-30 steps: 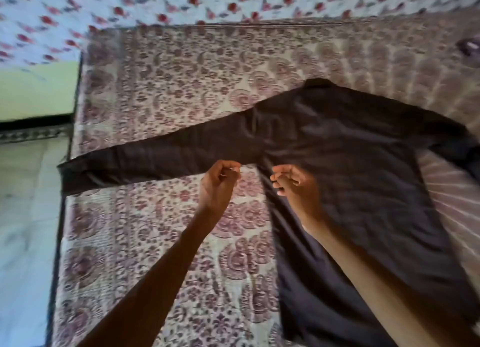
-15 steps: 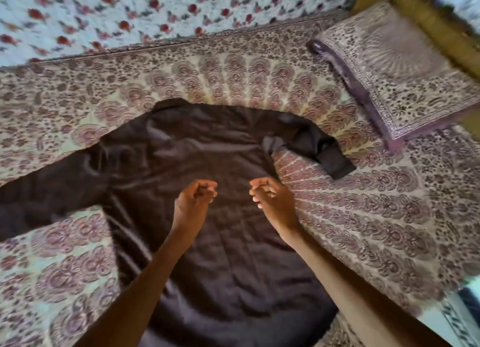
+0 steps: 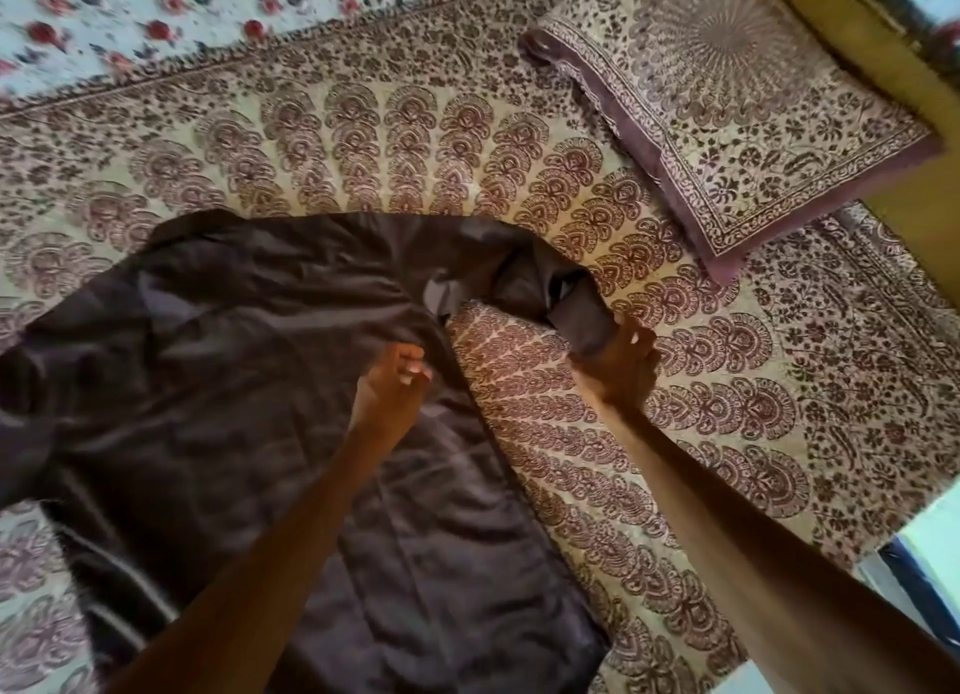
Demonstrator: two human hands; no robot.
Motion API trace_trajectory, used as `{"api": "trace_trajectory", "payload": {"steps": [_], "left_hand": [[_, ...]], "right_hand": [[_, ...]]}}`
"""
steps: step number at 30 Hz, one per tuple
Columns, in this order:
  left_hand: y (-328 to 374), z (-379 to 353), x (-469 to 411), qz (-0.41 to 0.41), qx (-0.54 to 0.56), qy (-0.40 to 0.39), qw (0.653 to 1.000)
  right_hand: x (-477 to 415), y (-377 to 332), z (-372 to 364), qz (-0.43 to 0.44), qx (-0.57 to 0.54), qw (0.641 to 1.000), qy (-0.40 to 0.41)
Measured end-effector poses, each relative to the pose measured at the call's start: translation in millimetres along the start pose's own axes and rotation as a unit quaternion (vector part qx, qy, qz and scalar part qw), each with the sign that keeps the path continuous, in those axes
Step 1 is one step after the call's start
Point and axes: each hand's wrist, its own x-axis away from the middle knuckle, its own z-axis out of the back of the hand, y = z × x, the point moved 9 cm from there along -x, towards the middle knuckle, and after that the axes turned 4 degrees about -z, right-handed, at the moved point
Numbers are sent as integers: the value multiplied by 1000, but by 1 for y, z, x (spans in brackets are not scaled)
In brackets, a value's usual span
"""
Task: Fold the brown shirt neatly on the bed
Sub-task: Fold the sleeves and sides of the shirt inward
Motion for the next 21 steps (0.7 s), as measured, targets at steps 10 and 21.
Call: {"api": "trace_trajectory", "payload": {"steps": [10, 21], "left_hand": [[71, -70, -77, -89, -206, 37, 974], [122, -155, -149, -80, -339, -49, 936]], "right_hand": [[-110, -8, 53, 105, -180, 978, 26], [-256, 55, 110, -206, -525, 825, 38]]}}
